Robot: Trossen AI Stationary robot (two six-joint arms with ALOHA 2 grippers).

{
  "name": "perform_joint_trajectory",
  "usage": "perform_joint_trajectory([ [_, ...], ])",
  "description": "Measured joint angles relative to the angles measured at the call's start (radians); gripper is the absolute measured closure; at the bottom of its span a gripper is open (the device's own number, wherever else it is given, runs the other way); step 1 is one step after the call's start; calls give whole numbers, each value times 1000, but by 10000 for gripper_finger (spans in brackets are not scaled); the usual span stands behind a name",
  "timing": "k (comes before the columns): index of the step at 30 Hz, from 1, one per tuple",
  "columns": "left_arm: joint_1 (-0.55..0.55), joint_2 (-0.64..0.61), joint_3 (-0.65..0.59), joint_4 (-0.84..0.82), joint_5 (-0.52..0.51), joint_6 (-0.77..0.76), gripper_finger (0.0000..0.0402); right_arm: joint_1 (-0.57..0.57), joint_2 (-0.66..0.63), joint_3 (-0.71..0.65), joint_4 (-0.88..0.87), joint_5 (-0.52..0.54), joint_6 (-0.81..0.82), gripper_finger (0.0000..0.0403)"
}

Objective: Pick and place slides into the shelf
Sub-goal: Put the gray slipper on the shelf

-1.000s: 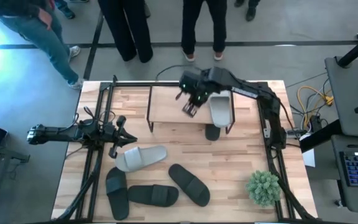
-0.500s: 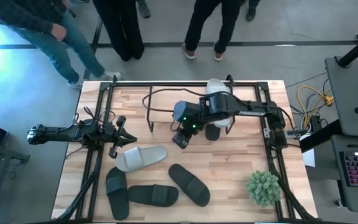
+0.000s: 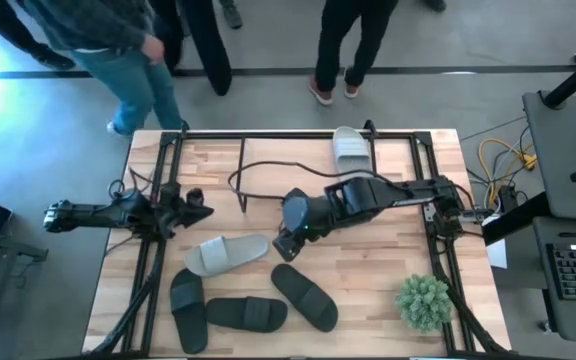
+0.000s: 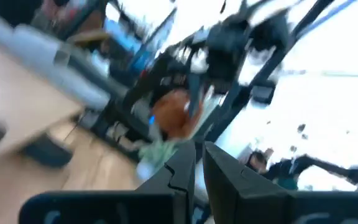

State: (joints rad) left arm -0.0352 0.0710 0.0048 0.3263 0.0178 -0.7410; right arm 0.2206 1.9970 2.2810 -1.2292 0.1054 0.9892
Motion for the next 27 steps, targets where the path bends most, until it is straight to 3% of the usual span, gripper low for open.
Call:
perform_joint_trajectory([
  [3,0,0,0,61,-65,12,384,8,0,0,6,42,38,216],
  [8,0,1,0,218,-73,-60,384,16,0,-1,17,100,111,215],
  [11,0,0,7,224,-56,-89,384,24,-2,-1,33,181,159,215],
  [13,-1,1,44,109,-39,-114,384,26,-6,-1,29,219,203,211],
  [17,-1,19,174,-306,12,-295,369,26,-9,-1,-7,204,314,193],
  [19,-1,45,217,-366,48,-322,347,31,-9,-1,-29,184,342,180],
  [24,1,100,300,-319,52,-408,286,58,-23,-2,-73,197,370,150],
  [27,0,150,282,-62,-9,-392,257,76,-45,-2,-101,265,374,140],
])
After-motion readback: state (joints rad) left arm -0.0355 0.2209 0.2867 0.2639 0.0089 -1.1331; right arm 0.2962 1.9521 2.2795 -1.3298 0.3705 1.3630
